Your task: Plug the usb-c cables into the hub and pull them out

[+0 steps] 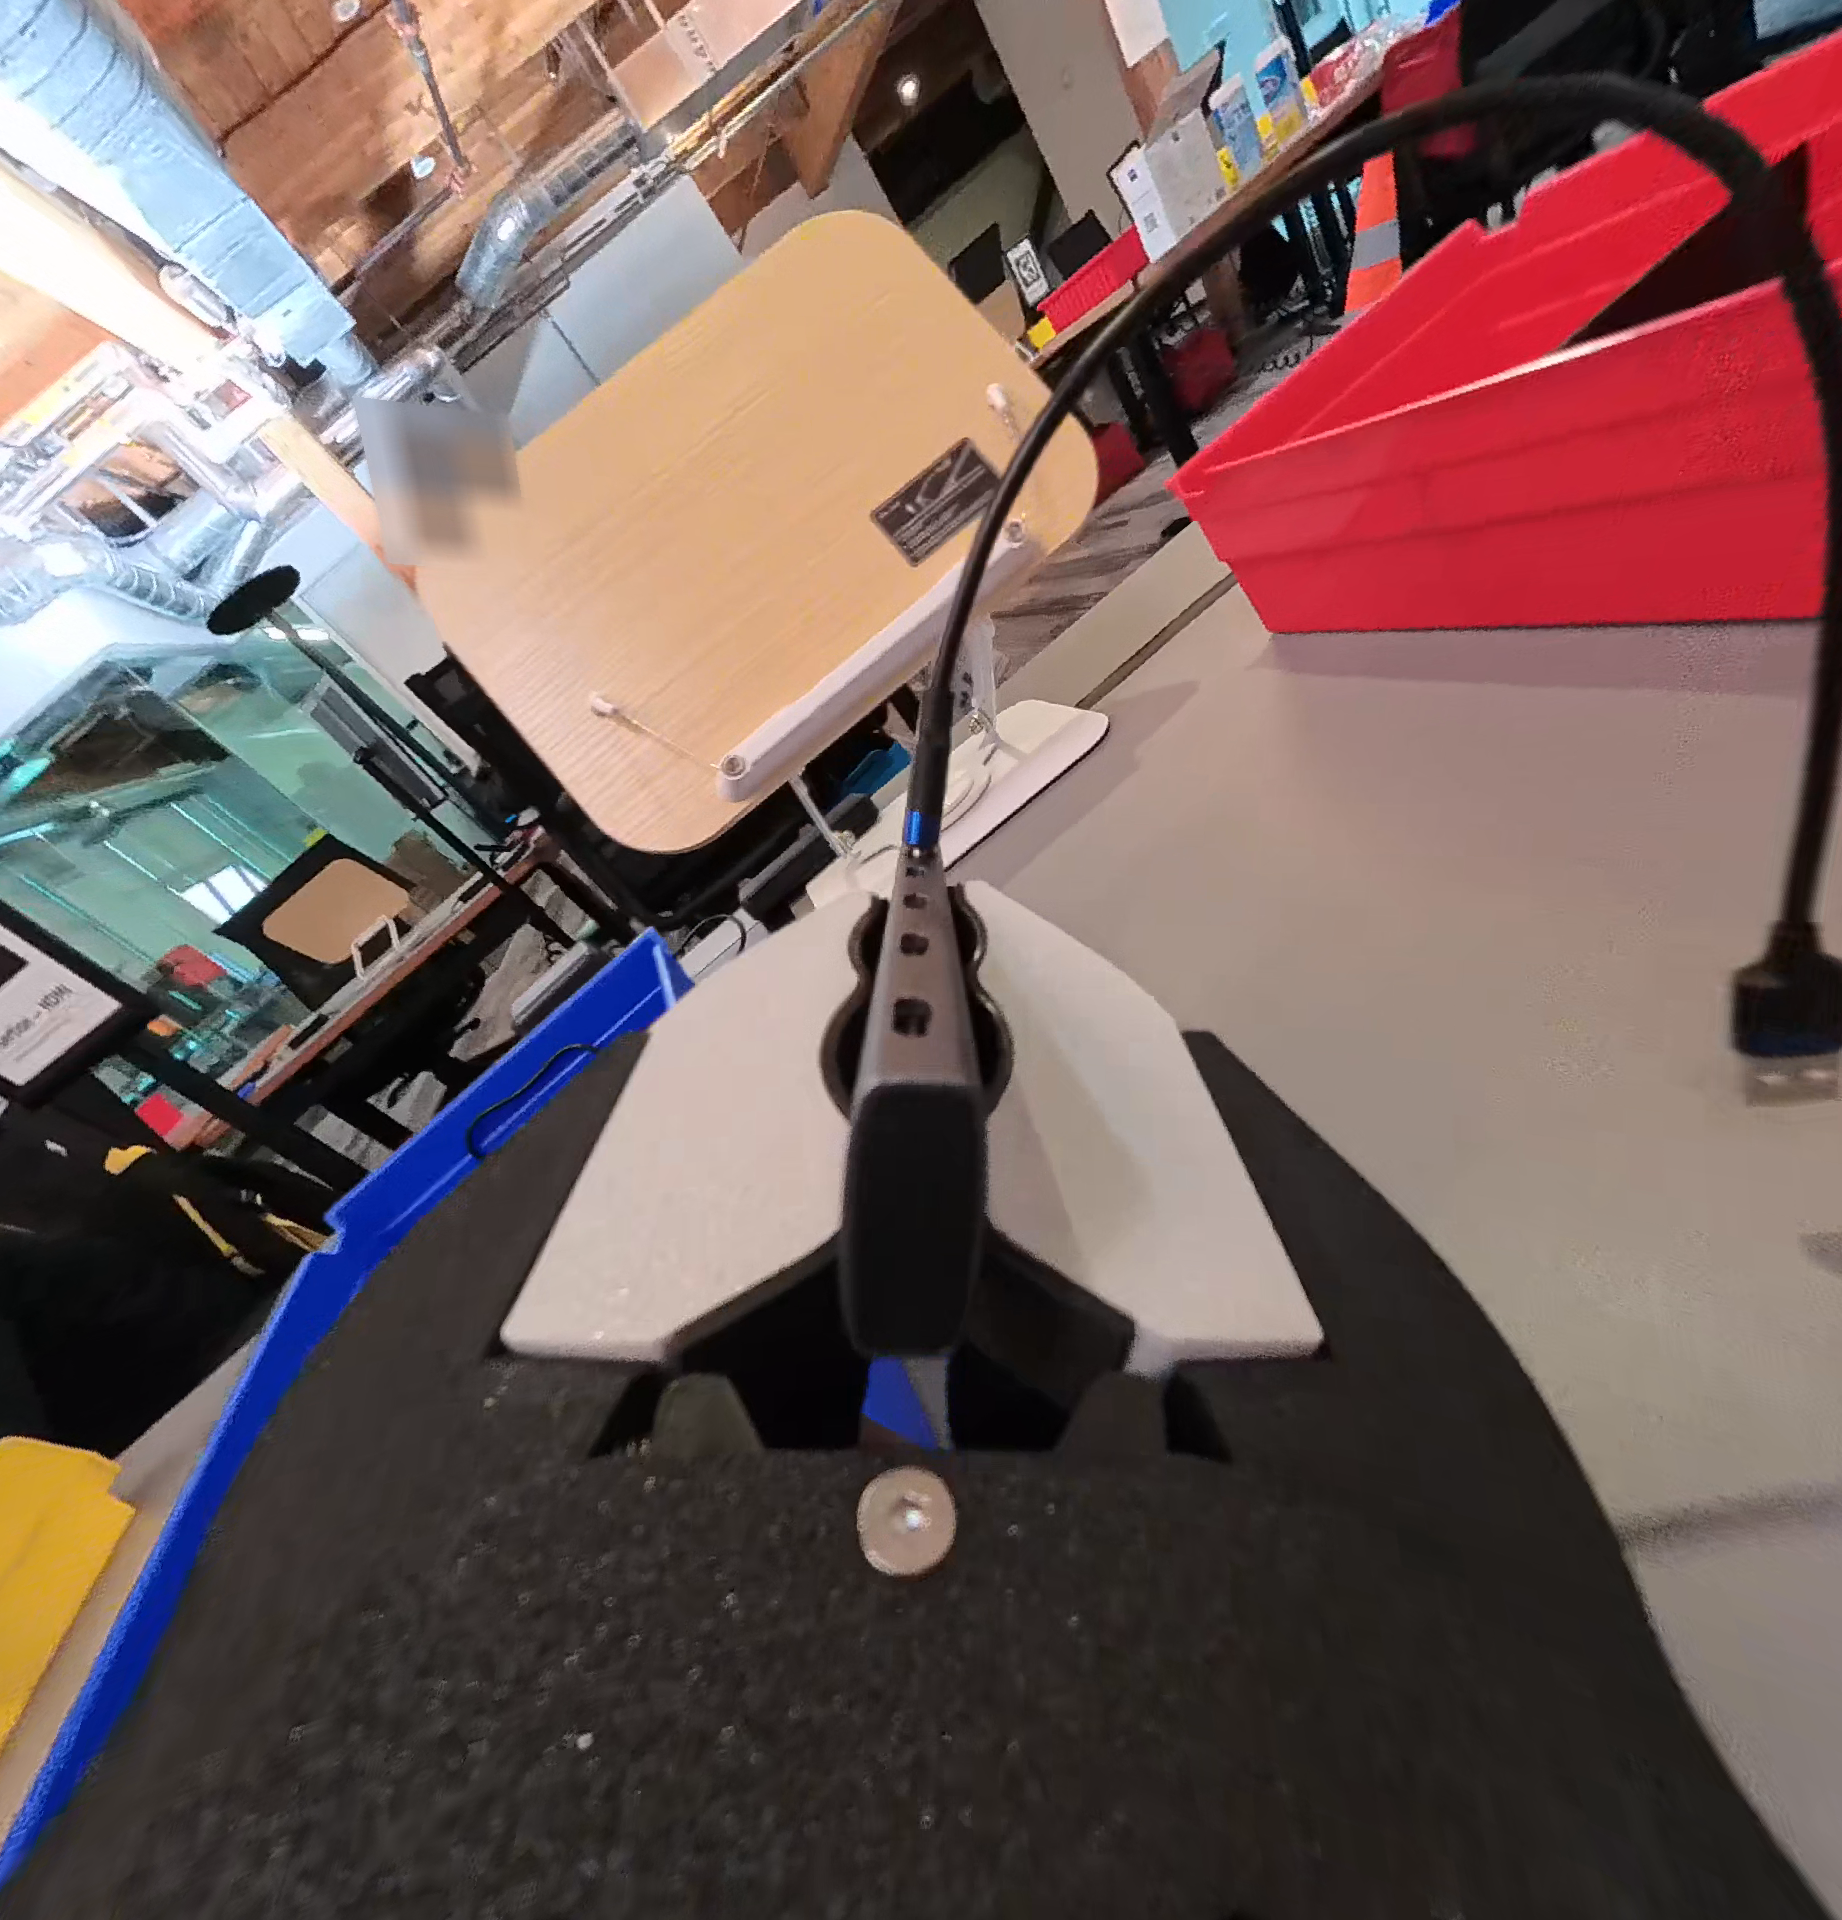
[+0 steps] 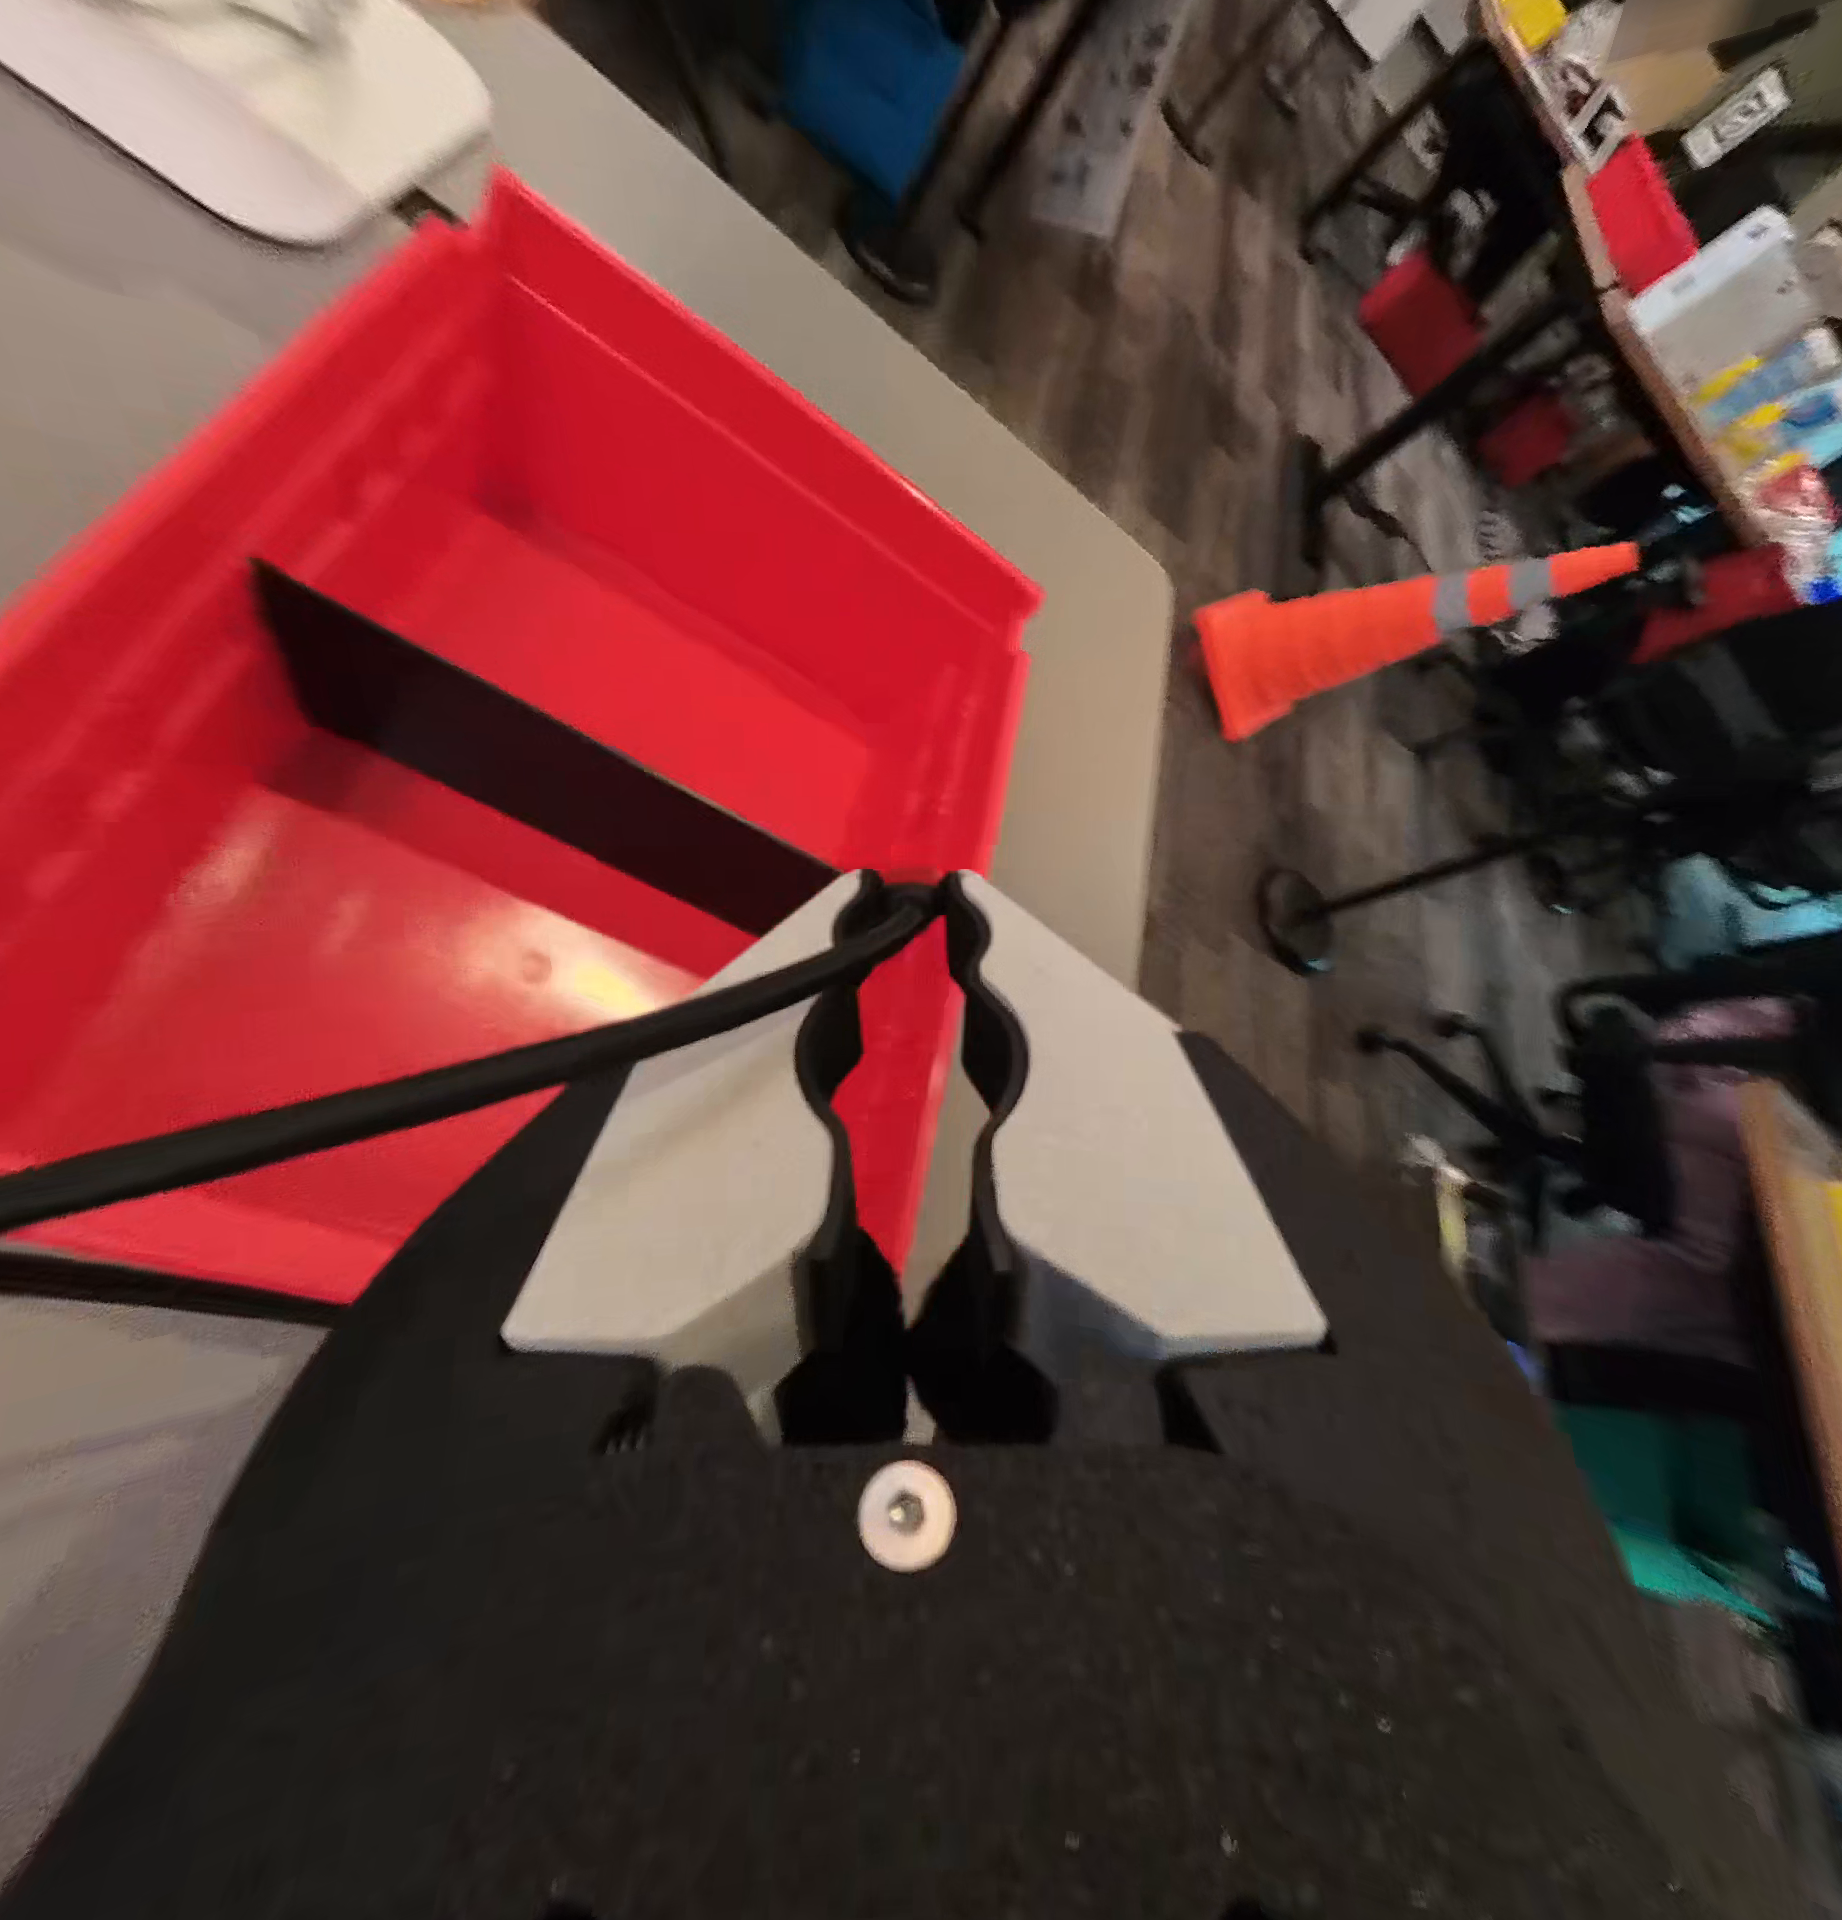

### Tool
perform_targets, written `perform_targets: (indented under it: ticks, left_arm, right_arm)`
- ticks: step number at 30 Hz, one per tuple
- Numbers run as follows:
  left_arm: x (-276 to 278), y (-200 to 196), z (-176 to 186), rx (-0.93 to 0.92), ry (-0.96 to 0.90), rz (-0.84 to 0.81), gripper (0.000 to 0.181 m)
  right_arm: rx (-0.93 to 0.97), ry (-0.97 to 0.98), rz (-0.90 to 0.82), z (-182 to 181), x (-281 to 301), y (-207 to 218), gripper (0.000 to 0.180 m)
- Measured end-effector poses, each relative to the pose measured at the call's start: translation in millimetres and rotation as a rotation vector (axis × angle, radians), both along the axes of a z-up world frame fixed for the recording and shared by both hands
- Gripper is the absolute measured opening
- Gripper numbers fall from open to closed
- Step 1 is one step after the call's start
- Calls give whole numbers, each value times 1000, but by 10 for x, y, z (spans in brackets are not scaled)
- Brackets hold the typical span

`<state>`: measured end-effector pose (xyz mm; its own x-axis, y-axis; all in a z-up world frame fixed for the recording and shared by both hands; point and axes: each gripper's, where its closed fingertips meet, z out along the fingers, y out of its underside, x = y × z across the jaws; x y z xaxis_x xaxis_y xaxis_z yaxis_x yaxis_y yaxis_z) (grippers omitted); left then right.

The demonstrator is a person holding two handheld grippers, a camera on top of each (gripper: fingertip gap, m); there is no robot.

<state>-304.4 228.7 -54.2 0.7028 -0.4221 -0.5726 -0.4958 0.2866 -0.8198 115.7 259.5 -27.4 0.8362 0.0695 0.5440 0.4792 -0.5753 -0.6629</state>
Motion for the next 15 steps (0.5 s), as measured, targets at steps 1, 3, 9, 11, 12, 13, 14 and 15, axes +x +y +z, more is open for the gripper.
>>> perform_targets:
  ticks: [1,3,9,11,12,13,14,15]
  left_arm:
    - [19,-9,-14,6,18,-2,11]
    - [48,-26,-26,13,33,-8,11]
    - [39,-29,-44,0,38,-10,11]
    - [23,-24,-53,-6,38,-9,11]
    - [19,-22,-60,-10,38,-10,11]
    - [20,-21,-70,-15,39,-12,11]
    - [24,-18,-81,-20,40,-14,11]
    - [29,-15,-94,-23,44,-16,11]
  right_arm:
    - [-44,-38,-22,-28,78,44,12]
    - [-155,-100,-63,-161,229,125,12]
    - [-154,-163,-154,-18,514,257,12]
    - [-117,-157,-159,118,533,226,12]
    - [-94,-170,-165,202,548,205,12]
    - [-75,-165,-162,267,534,186,12]
    - [-69,-160,-154,299,505,172,12]
    - [-83,-176,-148,296,487,157,12]
